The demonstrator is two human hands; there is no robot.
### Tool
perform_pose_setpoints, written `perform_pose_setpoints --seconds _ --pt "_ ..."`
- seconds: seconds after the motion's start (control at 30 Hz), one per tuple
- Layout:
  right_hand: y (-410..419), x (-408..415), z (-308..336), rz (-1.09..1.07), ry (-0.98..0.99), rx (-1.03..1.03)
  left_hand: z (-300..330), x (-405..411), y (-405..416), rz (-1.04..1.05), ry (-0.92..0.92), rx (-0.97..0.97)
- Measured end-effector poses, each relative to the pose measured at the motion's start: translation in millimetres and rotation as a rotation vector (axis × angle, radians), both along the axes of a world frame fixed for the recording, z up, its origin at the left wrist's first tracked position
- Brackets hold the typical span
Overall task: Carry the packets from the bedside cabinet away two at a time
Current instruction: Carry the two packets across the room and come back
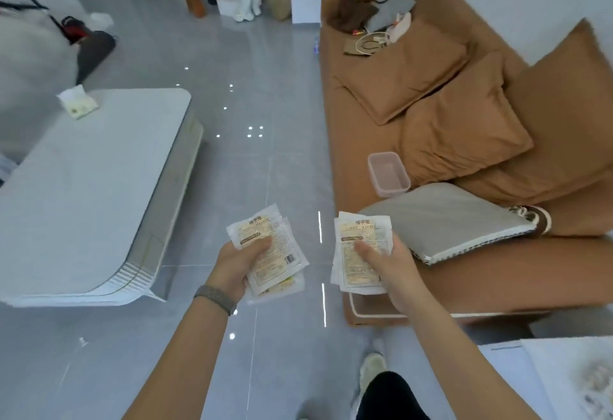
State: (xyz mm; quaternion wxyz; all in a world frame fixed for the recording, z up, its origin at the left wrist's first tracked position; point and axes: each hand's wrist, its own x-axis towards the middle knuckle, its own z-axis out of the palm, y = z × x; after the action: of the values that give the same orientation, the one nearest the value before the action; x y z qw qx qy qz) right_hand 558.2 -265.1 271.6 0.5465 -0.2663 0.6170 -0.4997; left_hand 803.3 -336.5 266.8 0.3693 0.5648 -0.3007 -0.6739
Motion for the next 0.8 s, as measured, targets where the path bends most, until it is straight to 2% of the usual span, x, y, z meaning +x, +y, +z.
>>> perform_pose_setpoints --seconds 0.23,0.47,0.6,0.8 --pt "-91.1 30.7 3.0 0.059 0.014 0.012 -3.7 39.7 -73.8 0.104 0.066 0.037" --pt "-241.0 16.8 7.2 0.093 0.057 0.004 -5.3 34.2 -198.5 0.178 0.130 0.061" --pt "-335.5 35.3 15.6 0.207 0.047 0.003 -4.6 53.6 -254.6 0.283 0.119 0.055" --pt "-481.6 100.9 13.3 0.424 0.131 0.019 -10.3 114.3 -341.6 0.491 0.081 0.081"
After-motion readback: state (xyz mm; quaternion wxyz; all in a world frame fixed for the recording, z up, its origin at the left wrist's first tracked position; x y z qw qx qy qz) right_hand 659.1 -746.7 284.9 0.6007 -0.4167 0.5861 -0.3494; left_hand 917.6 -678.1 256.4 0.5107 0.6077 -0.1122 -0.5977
